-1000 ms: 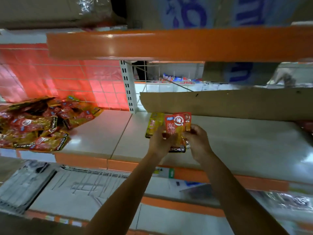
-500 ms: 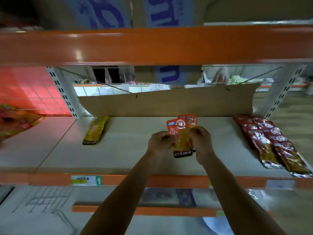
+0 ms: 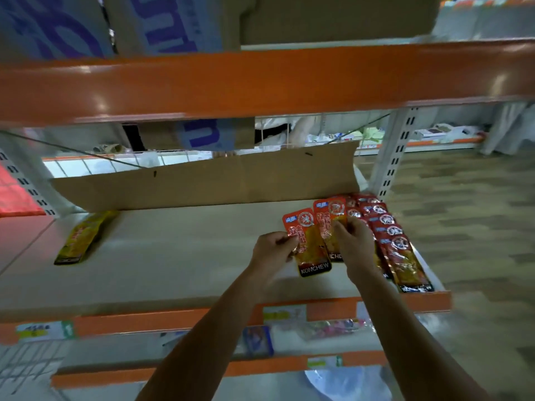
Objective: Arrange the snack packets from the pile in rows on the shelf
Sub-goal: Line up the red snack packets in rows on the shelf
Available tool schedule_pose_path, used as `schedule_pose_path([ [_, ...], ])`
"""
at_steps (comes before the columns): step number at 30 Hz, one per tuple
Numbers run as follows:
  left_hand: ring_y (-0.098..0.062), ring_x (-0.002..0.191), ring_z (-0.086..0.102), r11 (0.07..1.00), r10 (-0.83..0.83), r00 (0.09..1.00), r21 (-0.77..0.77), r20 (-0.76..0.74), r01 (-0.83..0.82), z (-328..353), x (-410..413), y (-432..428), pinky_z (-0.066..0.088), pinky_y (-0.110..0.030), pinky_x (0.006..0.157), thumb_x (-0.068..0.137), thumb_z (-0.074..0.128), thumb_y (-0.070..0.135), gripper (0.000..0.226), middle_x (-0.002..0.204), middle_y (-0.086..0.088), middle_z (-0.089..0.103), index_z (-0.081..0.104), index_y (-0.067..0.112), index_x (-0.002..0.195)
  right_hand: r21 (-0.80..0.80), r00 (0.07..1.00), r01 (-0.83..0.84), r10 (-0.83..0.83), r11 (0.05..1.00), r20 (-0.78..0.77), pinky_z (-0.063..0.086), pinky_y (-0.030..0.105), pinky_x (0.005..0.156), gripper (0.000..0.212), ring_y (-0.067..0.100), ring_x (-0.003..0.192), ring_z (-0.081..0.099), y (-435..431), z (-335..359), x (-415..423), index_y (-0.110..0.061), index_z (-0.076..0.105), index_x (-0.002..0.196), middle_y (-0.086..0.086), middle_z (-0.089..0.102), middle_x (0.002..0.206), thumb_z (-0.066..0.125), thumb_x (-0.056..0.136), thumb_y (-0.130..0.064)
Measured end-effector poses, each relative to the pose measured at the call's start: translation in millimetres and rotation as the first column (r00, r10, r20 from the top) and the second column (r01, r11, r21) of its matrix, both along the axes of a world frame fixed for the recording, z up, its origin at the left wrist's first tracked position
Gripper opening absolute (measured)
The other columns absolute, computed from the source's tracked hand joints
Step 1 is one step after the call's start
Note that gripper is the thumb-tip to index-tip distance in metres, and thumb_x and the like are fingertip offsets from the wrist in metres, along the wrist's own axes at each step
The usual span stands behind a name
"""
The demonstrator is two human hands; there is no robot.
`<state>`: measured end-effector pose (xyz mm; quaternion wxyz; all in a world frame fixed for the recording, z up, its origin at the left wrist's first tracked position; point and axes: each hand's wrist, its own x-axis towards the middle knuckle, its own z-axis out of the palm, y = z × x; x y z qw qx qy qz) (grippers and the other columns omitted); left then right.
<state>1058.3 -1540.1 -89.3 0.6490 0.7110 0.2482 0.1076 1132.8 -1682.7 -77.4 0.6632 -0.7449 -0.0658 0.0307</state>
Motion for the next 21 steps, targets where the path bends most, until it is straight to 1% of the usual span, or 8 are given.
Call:
schedule_pose_path([
  [4,-0.007,0.072,0.064,0.995,-0.095,0.995,0.006,-0.043,0.095,-3.4,14.5,-24.0,0.051,-0.019,0.064,0.089,0.066,0.019,0.007,0.081,0.004,0.069,0.067,0.024,0.084,-0.032,0.991,0.115,-0.113,0.993,0.079,0.034,0.027,0.053,0.016,0.013,0.058,0.042,-32.6,4.2,14.5,-0.015,0.054,0.077,0.001,0.048,0.065,0.054,0.093,-0.016],
  [6,-0.007,0.071,0.064,0.992,-0.127,0.99,0.018,-0.057,0.128,-5.8,21.3,-36.4,0.05,-0.017,0.062,0.089,0.066,0.019,0.004,0.082,0.003,0.068,0.066,0.022,0.086,-0.048,0.975,0.21,-0.205,0.977,0.087,0.037,0.03,0.057,0.017,0.016,0.061,0.045,-47.9,4.7,21.5,-0.017,0.055,0.075,0.003,0.052,0.066,0.054,0.092,-0.016],
  [8,-0.007,0.068,0.063,0.989,-0.14,0.988,0.03,-0.064,0.142,-7.5,29.2,-48.1,0.05,-0.017,0.06,0.088,0.068,0.019,0.005,0.081,0.002,0.068,0.065,0.021,0.085,-0.074,0.957,0.287,-0.282,0.955,0.073,0.044,0.034,0.062,0.012,0.02,0.068,0.054,-63.3,4.7,28.6,-0.015,0.061,0.082,0.006,0.06,0.074,0.054,0.092,-0.018],
  [10,-0.009,0.065,0.062,0.988,-0.145,0.987,0.047,-0.07,0.148,-10.4,36.6,-58.9,0.054,-0.021,0.061,0.087,0.069,0.017,0.008,0.079,0.0,0.068,0.064,0.02,0.082,-0.121,0.937,0.349,-0.343,0.929,0.074,0.046,0.036,0.069,0.017,0.025,0.076,0.059,-77.6,3.2,35.5,-0.008,0.066,0.094,0.011,0.065,0.083,0.053,0.092,-0.019],
  [13,-0.014,0.069,0.066,0.984,-0.139,0.986,0.1,-0.095,0.148,-17.8,46.1,-72.8,0.059,-0.034,0.074,0.085,0.071,0.019,0.008,0.081,-0.002,0.07,0.066,0.019,0.079,-0.178,0.912,0.411,-0.401,0.894,0.09,0.04,0.033,0.064,0.017,0.026,0.072,0.057,-94.6,-0.8,43.7,-0.006,0.066,0.092,0.012,0.063,0.08,0.051,0.09,-0.016],
  [16,-0.017,0.087,0.069,0.982,-0.138,0.983,0.116,-0.123,0.152,-24.0,52.4,-84.1,0.057,-0.039,0.084,0.082,0.074,0.022,0.009,0.093,-0.003,0.072,0.068,0.016,0.085,-0.167,0.895,0.445,-0.438,0.88,0.077,0.037,0.022,0.052,0.012,0.013,0.059,0.05,-102.9,-5.0,45.0,-0.015,0.062,0.087,0.003,0.058,0.072,0.05,0.091,-0.013],
  [18,-0.017,0.088,0.069,0.98,-0.144,0.98,0.116,-0.138,0.16,-25.5,55.4,-89.5,0.057,-0.04,0.084,0.08,0.076,0.023,0.009,0.094,-0.001,0.072,0.067,0.019,0.08,-0.155,0.888,0.459,-0.455,0.875,0.062,0.035,0.022,0.05,0.012,0.009,0.058,0.049,-105.1,-6.4,44.8,-0.015,0.062,0.087,0.003,0.058,0.073,0.05,0.09,-0.013],
  [21,-0.014,0.085,0.069,0.966,-0.172,0.973,0.167,-0.155,0.198,-26.4,59.3,-94.5,0.058,-0.037,0.082,0.08,0.077,0.025,0.011,0.093,0.001,0.071,0.067,0.021,0.081,-0.128,0.888,0.459,-0.459,0.879,0.032,0.036,0.025,0.052,0.014,0.013,0.062,0.052,-105.7,-6.9,45.5,-0.01,0.064,0.092,0.005,0.061,0.077,0.051,0.089,-0.013],
])
